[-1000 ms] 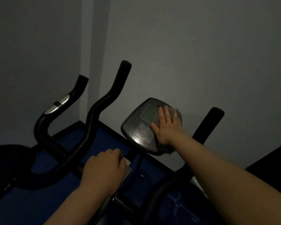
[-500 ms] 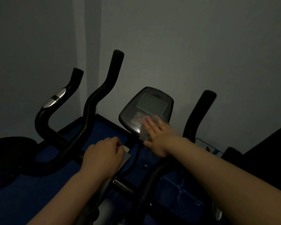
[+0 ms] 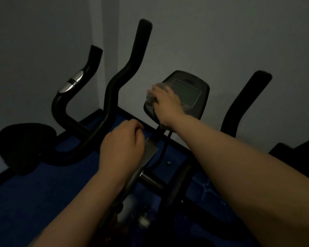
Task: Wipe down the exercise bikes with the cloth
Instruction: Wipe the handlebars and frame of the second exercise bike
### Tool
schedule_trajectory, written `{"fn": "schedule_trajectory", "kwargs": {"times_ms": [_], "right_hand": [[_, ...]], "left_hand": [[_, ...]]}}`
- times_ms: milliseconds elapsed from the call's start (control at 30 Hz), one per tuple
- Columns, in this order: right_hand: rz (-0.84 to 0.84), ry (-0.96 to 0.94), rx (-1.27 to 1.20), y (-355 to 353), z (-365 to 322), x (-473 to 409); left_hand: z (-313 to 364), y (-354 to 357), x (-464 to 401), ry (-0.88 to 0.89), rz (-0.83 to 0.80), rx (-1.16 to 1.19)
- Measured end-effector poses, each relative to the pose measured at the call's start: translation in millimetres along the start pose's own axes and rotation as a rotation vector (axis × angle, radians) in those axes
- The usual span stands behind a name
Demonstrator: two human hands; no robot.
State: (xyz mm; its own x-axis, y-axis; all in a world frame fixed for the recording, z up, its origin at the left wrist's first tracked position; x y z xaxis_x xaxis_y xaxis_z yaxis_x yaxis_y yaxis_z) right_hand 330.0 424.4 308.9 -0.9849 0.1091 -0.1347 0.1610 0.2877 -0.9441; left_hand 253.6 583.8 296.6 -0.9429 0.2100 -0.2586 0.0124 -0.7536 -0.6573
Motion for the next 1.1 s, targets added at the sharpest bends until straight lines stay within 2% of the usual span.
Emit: {"fn": "schedule_trajectory", "kwargs": {"times_ms": [67, 133, 300, 533, 667, 900, 1100], "right_hand": [[-0.004, 0.028, -0.236, 0.0, -14.8, 15.5], [-0.132, 0.083, -0.323, -4.2, -25.5, 32.3], [-0.357, 0.042, -0.12, 1.3, -47.6, 95.6], [-0.195, -0.141, -0.151, -17.1, -77.5, 169.9], [-0.206, -0.24, -0.175, -15.9, -87.0, 213.2], [-0.239, -0.459, -0.405, 15.7, -128.7, 304.7], [-0.387, -0.308, -0.547, 60.2, -112.0, 374.9]], "left_hand": [[-0.6, -2.9, 2.8, 0.001, 0.047, 0.051], [-1.9, -6.1, 8.3, 0.001, 0.088, 0.109], [-16.4, -11.4, 50.8, -0.068, 0.157, 0.278], [-21.4, -14.1, 131.9, -0.183, 0.155, 0.355], [-24.2, -34.9, 162.2, -0.246, 0.175, 0.248], [-39.7, -81.1, 238.8, -0.337, 0.29, 0.098], [-66.3, -82.0, 303.8, -0.433, 0.22, 0.055]]}}
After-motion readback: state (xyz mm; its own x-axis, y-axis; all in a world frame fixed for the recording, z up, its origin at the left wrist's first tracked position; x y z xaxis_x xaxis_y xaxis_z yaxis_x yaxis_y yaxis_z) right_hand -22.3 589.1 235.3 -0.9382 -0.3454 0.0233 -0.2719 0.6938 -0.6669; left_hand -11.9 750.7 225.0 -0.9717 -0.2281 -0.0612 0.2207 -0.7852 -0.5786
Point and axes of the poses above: each hand's wrist, its own x-axis away from the middle knuckle, its own y-axis out of the palm, z = x × y, the point moved 3 cm from there along -x, towards the middle knuckle, and after that the axes turned 2 degrees about -y, right-handed, at the moved point
